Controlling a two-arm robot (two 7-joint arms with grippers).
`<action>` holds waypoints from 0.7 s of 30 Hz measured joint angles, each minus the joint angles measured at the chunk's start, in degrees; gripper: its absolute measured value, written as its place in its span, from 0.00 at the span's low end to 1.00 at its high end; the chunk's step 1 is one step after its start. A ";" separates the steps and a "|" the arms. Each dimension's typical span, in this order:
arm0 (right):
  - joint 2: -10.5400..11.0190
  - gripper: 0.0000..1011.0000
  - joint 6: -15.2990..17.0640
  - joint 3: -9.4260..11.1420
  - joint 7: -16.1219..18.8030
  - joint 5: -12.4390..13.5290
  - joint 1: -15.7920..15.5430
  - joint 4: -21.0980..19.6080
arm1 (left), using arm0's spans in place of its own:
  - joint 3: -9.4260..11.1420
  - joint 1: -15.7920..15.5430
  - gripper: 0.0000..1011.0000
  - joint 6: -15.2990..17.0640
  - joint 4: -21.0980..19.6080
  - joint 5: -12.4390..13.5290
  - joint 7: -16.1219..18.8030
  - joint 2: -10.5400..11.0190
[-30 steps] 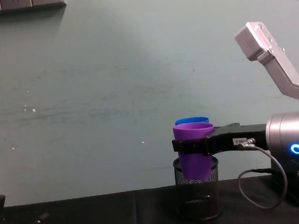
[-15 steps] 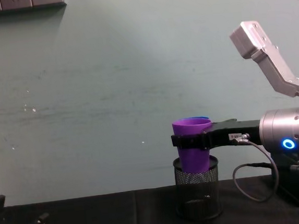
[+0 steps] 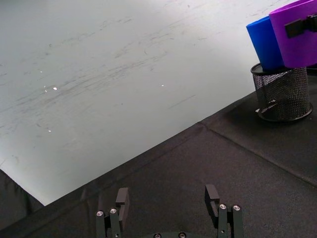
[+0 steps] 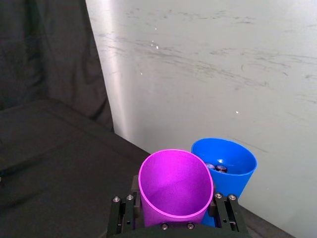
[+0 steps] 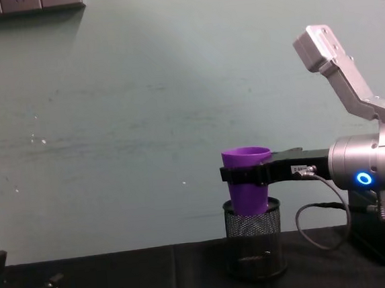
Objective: Pick up one cup with a gripper and tap it against the other cup.
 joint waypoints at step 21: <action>-0.57 0.72 0.13 0.88 0.63 -0.18 1.02 1.16 | 0.00 0.00 0.99 0.00 0.00 0.00 0.00 0.00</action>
